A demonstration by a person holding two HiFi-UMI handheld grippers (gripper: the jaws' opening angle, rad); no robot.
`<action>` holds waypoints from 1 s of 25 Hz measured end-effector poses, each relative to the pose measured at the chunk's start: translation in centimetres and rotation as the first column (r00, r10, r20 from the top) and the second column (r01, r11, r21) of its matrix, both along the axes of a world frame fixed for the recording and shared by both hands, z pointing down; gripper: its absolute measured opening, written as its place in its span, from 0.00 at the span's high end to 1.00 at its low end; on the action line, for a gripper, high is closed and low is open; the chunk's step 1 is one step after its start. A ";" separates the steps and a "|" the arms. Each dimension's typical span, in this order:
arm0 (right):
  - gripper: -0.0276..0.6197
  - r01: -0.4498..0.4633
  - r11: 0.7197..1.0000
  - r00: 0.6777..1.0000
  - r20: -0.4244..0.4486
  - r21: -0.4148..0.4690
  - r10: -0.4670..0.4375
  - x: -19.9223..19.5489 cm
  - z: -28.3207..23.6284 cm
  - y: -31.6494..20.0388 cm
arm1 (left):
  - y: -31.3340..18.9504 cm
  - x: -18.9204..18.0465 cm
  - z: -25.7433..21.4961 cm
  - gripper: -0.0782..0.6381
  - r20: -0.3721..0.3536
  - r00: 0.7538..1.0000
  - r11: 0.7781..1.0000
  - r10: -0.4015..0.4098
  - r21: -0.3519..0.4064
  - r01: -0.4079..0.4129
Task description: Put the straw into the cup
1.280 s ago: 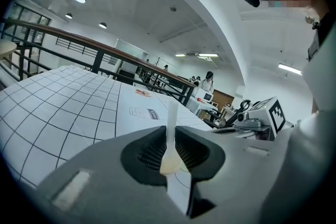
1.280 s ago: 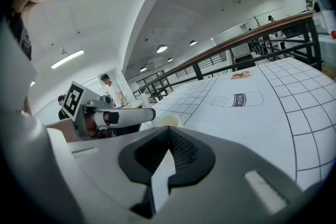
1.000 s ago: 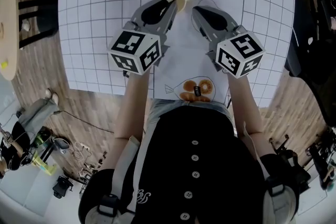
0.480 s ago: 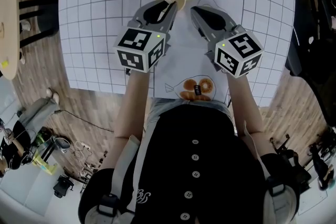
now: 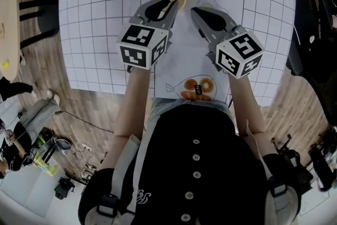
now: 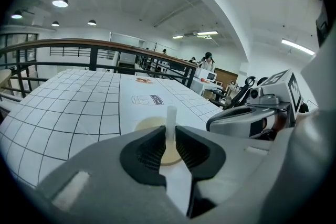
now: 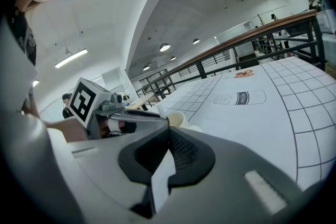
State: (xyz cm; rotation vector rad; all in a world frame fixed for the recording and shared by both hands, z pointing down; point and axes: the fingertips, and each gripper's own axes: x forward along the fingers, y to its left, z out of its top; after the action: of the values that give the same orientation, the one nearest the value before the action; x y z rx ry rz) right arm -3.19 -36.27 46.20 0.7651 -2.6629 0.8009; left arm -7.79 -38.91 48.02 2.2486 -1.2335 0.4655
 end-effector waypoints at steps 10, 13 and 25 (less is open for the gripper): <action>0.96 -0.020 1.000 1.000 0.006 -0.005 0.020 0.2 -0.1 -0.2 | -1.0 0.0 0.3 0.81 0.063 0.998 1.000 0.021 -0.021 -0.019; 0.96 -0.024 1.000 1.000 0.006 -0.006 0.024 0.4 -0.1 -0.2 | -1.1 0.0 0.4 0.81 0.072 0.997 0.999 0.029 -0.032 -0.027; 0.96 -0.042 0.998 0.999 0.009 0.041 0.041 0.3 -1.9 1.0 | 0.2 -0.2 -2.8 0.81 0.005 1.000 0.999 -0.002 0.049 0.002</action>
State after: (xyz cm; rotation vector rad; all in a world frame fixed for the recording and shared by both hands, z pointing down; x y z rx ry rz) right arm -2.90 -35.30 44.27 0.8318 -2.6864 0.7625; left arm -8.04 -38.68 45.19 2.2884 -1.2629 0.4454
